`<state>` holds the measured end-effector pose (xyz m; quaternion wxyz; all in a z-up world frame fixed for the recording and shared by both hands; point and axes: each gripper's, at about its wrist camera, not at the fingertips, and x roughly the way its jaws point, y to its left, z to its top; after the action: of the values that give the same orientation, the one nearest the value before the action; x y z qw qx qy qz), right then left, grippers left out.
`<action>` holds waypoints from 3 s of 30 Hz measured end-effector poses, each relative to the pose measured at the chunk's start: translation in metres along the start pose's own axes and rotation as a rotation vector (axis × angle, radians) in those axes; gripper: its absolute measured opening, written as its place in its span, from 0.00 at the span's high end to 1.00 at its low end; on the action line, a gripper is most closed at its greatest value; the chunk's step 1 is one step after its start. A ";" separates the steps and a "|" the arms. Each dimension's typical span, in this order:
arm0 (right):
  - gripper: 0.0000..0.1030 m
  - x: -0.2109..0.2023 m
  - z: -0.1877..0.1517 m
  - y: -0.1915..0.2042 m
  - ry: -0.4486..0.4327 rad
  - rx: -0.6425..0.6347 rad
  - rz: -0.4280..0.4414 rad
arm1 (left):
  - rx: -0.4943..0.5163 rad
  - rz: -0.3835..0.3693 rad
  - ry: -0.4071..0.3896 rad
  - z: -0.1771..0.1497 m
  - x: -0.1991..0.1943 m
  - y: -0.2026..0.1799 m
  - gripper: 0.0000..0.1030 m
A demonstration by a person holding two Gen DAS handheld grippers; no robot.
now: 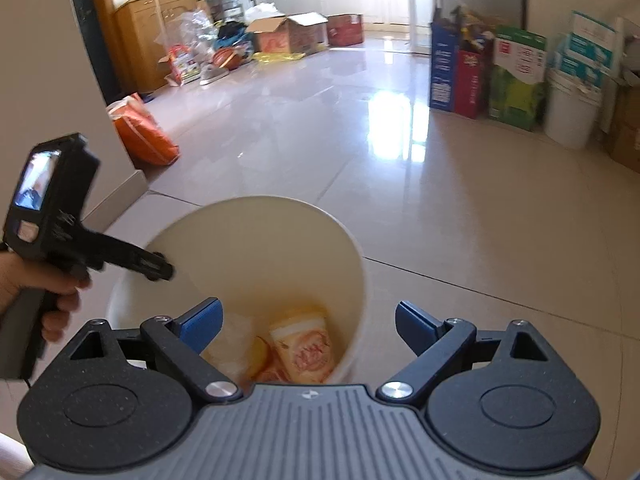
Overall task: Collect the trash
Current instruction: 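Lower the right gripper to the small white cup and grasp it, then carry the white cup over the bin and release it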
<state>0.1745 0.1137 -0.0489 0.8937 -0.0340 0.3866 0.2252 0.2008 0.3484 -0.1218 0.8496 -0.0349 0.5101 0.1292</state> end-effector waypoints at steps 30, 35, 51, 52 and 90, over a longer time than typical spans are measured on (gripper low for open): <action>0.05 0.141 -0.199 -0.185 0.464 0.089 -0.308 | -0.010 -0.005 0.013 0.002 0.003 0.003 0.87; 0.05 0.154 -0.204 -0.192 0.517 0.106 -0.277 | -0.016 -0.001 0.017 0.003 0.003 0.001 0.87; 0.21 0.150 -0.223 -0.195 0.584 0.210 -0.169 | -0.021 -0.005 0.016 0.003 0.003 0.003 0.87; 0.23 0.152 -0.218 -0.196 0.587 0.206 -0.176 | -0.022 -0.007 0.015 0.003 0.002 0.003 0.87; 0.54 0.011 -0.084 -0.102 0.376 0.075 -0.069 | 0.044 0.011 -0.006 0.000 -0.003 -0.009 0.87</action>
<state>0.1684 0.0065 -0.1270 0.8135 -0.0554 0.5535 0.1697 0.2021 0.3397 -0.1199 0.8510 -0.0131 0.5105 0.1230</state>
